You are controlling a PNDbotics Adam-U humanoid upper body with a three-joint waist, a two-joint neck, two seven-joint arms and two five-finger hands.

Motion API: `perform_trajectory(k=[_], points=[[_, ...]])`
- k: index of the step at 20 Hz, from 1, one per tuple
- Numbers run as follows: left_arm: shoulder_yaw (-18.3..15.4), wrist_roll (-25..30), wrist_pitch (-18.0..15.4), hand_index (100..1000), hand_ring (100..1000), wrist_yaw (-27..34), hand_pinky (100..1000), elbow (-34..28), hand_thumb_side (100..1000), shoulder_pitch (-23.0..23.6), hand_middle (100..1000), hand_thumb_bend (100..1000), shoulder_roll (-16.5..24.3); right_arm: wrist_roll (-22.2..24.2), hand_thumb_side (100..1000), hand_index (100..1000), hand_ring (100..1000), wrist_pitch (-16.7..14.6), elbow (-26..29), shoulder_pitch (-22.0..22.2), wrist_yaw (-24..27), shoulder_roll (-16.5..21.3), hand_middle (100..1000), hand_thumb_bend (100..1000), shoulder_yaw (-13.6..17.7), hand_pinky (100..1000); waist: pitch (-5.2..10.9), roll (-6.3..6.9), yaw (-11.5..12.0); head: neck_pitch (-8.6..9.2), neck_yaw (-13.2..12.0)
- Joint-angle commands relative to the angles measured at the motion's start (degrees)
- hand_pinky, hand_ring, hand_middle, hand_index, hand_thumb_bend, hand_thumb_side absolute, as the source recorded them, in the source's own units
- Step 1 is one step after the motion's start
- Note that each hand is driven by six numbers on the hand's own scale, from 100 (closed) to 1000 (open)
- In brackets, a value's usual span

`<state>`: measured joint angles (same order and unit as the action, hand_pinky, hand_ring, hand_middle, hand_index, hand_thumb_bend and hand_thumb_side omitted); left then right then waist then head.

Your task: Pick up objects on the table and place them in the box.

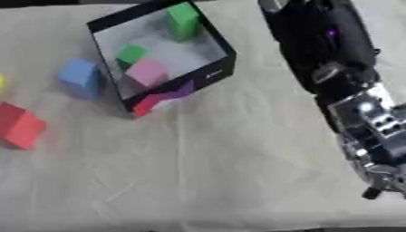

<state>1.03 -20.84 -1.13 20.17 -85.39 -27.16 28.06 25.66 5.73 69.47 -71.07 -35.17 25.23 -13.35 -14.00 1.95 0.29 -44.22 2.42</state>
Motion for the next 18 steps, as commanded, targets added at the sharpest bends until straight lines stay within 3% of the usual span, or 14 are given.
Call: perform_trajectory(k=[1,4,6,7,9,10,11,12,13,14,15,16,17,18], points=[[-1.1,-0.5,-0.2,805,805,-0.4,781,-1.5,668,-0.2,779,762,2.9,-0.5,299,856,854,2.7,7.5,1.2,7.0,7.1,805,589,1.2,789,1.84,-0.49,-0.4,0.11,-0.8],[-1.4,-0.4,-0.4,806,805,-1.0,782,-2.6,665,-0.1,780,757,4.7,-5.4,388,843,870,5.6,15.4,8.3,17.3,14.4,816,388,3.7,782,1.84,-0.41,-1.2,0.11,-1.5],[-1.6,0.0,-0.3,806,805,-1.9,782,-3.6,660,-0.4,780,757,6.2,-10.7,426,836,870,7.7,19.9,14.0,26.2,18.3,808,344,5.5,778,1.81,-0.30,-1.4,0.11,-1.6],[-1.6,0.5,-0.4,806,804,-2.6,783,-4.3,647,-0.7,780,757,7.1,-13.7,486,830,869,8.5,21.5,16.8,30.4,19.8,794,249,6.4,773,1.81,-0.17,-1.6,0.11,-1.8],[-1.5,2.6,-0.6,806,803,-4.6,784,-5.9,620,-1.3,780,753,9.3,-19.6,540,825,867,9.1,24.0,22.0,37.4,21.8,784,194,8.0,769,1.82,0.07,-1.8,0.11,-1.9],[-1.3,4.5,-0.6,807,798,-6.1,787,-6.9,609,-1.8,779,753,10.7,-22.3,541,821,862,9.0,24.8,24.6,40.4,22.3,781,100,8.9,762,1.83,0.22,-1.9,0.11,-1.9],[-1.0,6.9,-0.7,807,802,-8.0,787,-7.8,595,-2.3,779,750,12.3,-24.9,522,816,857,8.9,25.4,26.8,42.9,22.5,772,242,10.0,758,1.83,0.35,-2.0,0.11,-1.8],[-0.8,9.4,-0.7,806,802,-9.4,788,-8.6,588,-2.7,778,749,13.7,-27.3,485,812,851,8.6,25.9,28.7,44.9,22.5,765,283,10.9,753,1.83,0.43,-2.0,0.11,-1.8],[-0.4,12.3,-0.8,808,798,-10.7,791,-9.4,555,-3.3,773,754,15.5,-29.7,369,793,827,8.0,26.1,30.4,46.7,22.2,737,380,12.0,737,1.85,0.56,-2.2,0.11,-1.8],[0.2,15.8,-0.9,813,803,-12.0,797,-10.2,548,-4.0,777,764,17.6,-32.2,347,792,819,7.0,26.3,32.1,48.6,21.8,729,391,13.1,734,1.86,0.67,-2.2,0.11,-1.7],[0.8,19.9,-0.9,816,807,-13.4,803,-10.8,541,-4.8,780,772,19.8,-34.6,337,790,814,5.9,26.2,33.7,50.8,21.5,722,388,14.0,732,1.88,0.77,-2.3,0.11,-1.7],[1.2,23.8,-0.9,817,808,-14.5,805,-11.2,538,-5.5,780,773,21.6,-36.6,335,783,809,4.9,25.9,34.9,52.8,21.3,721,117,14.7,729,1.90,0.83,-2.3,0.11,-1.7],[1.8,27.7,-1.1,824,819,-15.6,819,-11.7,513,-6.2,789,796,23.7,-38.2,338,782,809,4.3,25.6,35.9,54.3,21.1,716,391,15.1,728,1.93,0.93,-2.4,0.11,-1.7],[2.6,32.0,-1.3,824,821,-16.5,821,-12.2,506,-7.0,791,800,26.0,-39.3,339,782,809,3.9,25.2,36.7,55.5,20.8,716,391,15.5,728,1.96,0.99,-2.4,0.11,-1.6]])
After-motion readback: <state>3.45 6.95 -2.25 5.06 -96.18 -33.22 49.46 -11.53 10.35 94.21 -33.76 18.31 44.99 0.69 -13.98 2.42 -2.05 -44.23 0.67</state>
